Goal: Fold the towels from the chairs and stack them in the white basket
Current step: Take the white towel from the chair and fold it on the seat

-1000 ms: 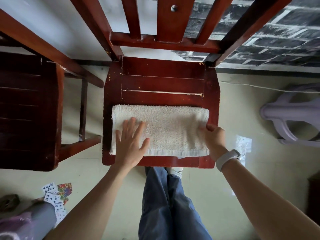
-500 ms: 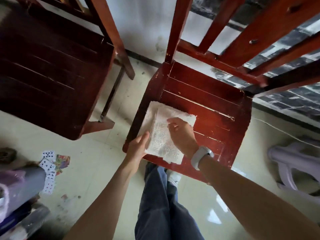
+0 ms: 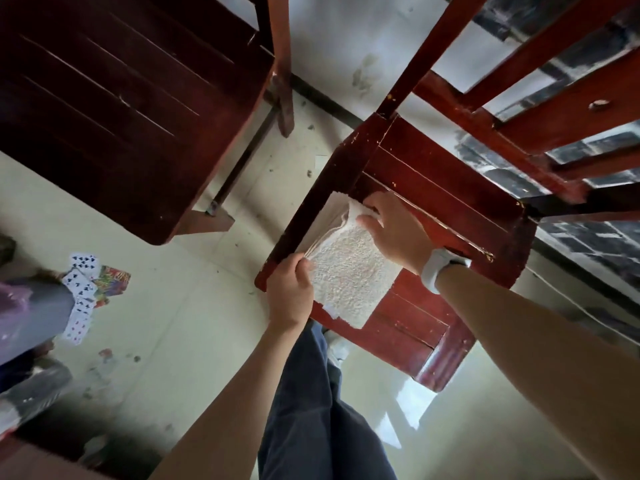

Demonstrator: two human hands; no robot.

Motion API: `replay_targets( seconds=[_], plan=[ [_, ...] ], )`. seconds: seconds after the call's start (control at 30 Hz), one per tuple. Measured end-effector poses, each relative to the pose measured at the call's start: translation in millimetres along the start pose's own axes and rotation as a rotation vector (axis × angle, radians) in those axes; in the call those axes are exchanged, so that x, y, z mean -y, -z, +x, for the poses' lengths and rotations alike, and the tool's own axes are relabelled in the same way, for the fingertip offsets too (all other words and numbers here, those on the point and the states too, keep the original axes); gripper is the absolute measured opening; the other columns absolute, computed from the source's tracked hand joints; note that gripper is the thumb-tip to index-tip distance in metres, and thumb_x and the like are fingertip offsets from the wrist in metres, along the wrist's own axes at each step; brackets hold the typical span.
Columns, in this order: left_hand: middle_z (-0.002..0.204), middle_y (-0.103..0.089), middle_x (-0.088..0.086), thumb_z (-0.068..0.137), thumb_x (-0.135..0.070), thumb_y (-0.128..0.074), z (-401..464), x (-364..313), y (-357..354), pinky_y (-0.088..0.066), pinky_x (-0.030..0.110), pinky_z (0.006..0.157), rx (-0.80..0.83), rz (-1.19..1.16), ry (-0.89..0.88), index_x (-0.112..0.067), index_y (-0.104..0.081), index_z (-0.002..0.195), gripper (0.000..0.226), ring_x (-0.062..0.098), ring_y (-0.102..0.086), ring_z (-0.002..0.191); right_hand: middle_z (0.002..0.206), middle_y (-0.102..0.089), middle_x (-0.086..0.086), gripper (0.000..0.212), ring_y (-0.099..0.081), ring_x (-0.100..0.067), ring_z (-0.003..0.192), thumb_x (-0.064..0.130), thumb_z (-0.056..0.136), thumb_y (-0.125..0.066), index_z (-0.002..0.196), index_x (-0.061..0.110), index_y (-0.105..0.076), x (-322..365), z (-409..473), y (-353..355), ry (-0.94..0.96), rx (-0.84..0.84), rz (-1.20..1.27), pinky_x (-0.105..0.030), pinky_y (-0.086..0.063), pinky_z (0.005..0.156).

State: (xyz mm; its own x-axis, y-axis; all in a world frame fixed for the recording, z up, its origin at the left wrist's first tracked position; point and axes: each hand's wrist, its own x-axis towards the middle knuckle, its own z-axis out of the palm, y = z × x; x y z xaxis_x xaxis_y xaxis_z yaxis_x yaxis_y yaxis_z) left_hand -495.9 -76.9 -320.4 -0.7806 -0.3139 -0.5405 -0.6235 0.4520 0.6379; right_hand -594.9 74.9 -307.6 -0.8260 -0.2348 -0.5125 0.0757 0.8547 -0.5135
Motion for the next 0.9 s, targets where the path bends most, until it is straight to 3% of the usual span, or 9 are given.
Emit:
replay_targets(
  seconds=[0.13, 0.23, 0.3, 0.4, 0.47, 0.53, 0.6, 0.73, 0.9],
  plan=[
    [0.101, -0.068, 0.012, 0.095, -0.016, -0.045, 11.7, 11.9, -3.5, -0.046, 0.025, 0.084, -0.116, 0.128, -0.061, -0.003, -0.063, 0.105, 0.024, 0.022, -0.063, 0.093, 0.106, -0.048, -0.007, 0.025, -0.056, -0.025, 0.079, 0.026, 0.095, -0.044, 0.113, 0.01, -0.051, 10.7, 14.6, -12.7, 0.028, -0.092, -0.051, -0.032, -0.046, 0.069],
    [0.097, -0.064, 0.012, 0.093, -0.028, -0.049, 22.1, 22.1, -5.9, -0.052, 0.043, 0.082, -0.086, 0.24, -0.056, -0.006, -0.061, 0.101, 0.026, 0.027, -0.062, 0.088, 0.113, -0.052, -0.01, 0.029, -0.059, -0.029, 0.093, 0.03, 0.094, -0.045, 0.116, 0.012, -0.053, 9.7, 26.4, -23.2, -0.044, -0.153, -0.124, -0.039, -0.049, 0.078],
    [0.099, -0.063, 0.014, 0.089, -0.03, -0.053, 25.1, 23.3, -4.4, -0.051, 0.042, 0.08, -0.123, 0.339, -0.106, -0.006, -0.06, 0.102, 0.028, 0.029, -0.06, 0.09, 0.117, -0.054, -0.011, 0.033, -0.054, -0.029, 0.106, 0.031, 0.093, -0.047, 0.119, 0.012, -0.053, 9.7, 26.8, -25.3, -0.051, -0.237, -0.122, -0.043, -0.044, 0.089],
    [0.107, -0.062, 0.013, 0.085, -0.021, -0.054, 22.5, 19.8, -1.8, -0.046, 0.038, 0.079, -0.261, 0.49, -0.372, -0.01, -0.057, 0.107, 0.025, 0.027, -0.054, 0.1, 0.106, -0.06, -0.011, 0.027, -0.055, -0.025, 0.097, 0.011, 0.089, -0.047, 0.112, 0.007, -0.059, 8.9, 5.6, -24.1, 0.15, -0.534, -0.177, -0.041, -0.042, 0.084],
    [0.12, -0.059, 0.011, 0.086, -0.017, -0.045, 19.4, 17.4, -4.8, -0.044, 0.038, 0.087, -0.213, 0.565, -0.594, -0.012, -0.054, 0.117, 0.032, 0.023, -0.048, 0.113, 0.104, -0.062, -0.011, 0.036, -0.054, -0.023, 0.099, -0.003, 0.08, -0.045, 0.111, 0.005, -0.061, 1.5, -19.3, -32.0, 0.266, -0.619, -0.232, -0.043, -0.04, 0.09],
    [0.137, -0.048, 0.014, 0.088, -0.019, -0.038, 19.5, 16.8, -12.9, -0.041, 0.041, 0.099, -0.08, 0.65, -0.757, -0.009, -0.045, 0.129, 0.043, 0.026, -0.039, 0.128, 0.112, -0.062, -0.013, 0.042, -0.052, -0.027, 0.114, -0.007, 0.078, -0.043, 0.115, 0.002, -0.059, -10.1, -39.9, -47.4, 0.324, -0.563, -0.32, -0.05, -0.032, 0.106],
    [0.148, -0.033, 0.016, 0.092, -0.024, -0.034, 25.9, 22.8, -23.0, -0.036, 0.045, 0.108, 0.036, 0.691, -0.797, -0.006, -0.031, 0.139, 0.05, 0.03, -0.026, 0.138, 0.129, -0.055, -0.018, 0.042, -0.045, -0.032, 0.127, 0.0, 0.084, -0.043, 0.125, 0.0, -0.052, -22.6, -47.8, -64.1, 0.273, -0.43, -0.445, -0.052, -0.024, 0.112],
    [0.152, -0.014, 0.013, 0.097, -0.034, -0.018, 39.9, 41.6, -33.4, -0.028, 0.046, 0.113, 0.088, 0.729, -0.738, -0.006, -0.014, 0.145, 0.055, 0.03, -0.016, 0.141, 0.146, -0.037, -0.016, 0.046, -0.032, -0.036, 0.136, 0.029, 0.095, -0.035, 0.138, 0.013, -0.037, -40.8, -34.1, -79.2, 0.125, -0.27, -0.529, -0.051, -0.021, 0.113],
    [0.153, -0.008, 0.011, 0.096, -0.037, -0.011, 40.6, 44.3, -36.3, -0.019, 0.043, 0.115, 0.09, 0.818, -0.726, -0.008, -0.008, 0.146, 0.058, 0.03, -0.012, 0.142, 0.148, -0.035, -0.009, 0.048, -0.032, -0.039, 0.135, 0.038, 0.094, -0.028, 0.14, 0.022, -0.032, -55.7, -28.3, -83.6, 0.133, -0.225, -0.577, -0.054, -0.015, 0.111]
  ],
)
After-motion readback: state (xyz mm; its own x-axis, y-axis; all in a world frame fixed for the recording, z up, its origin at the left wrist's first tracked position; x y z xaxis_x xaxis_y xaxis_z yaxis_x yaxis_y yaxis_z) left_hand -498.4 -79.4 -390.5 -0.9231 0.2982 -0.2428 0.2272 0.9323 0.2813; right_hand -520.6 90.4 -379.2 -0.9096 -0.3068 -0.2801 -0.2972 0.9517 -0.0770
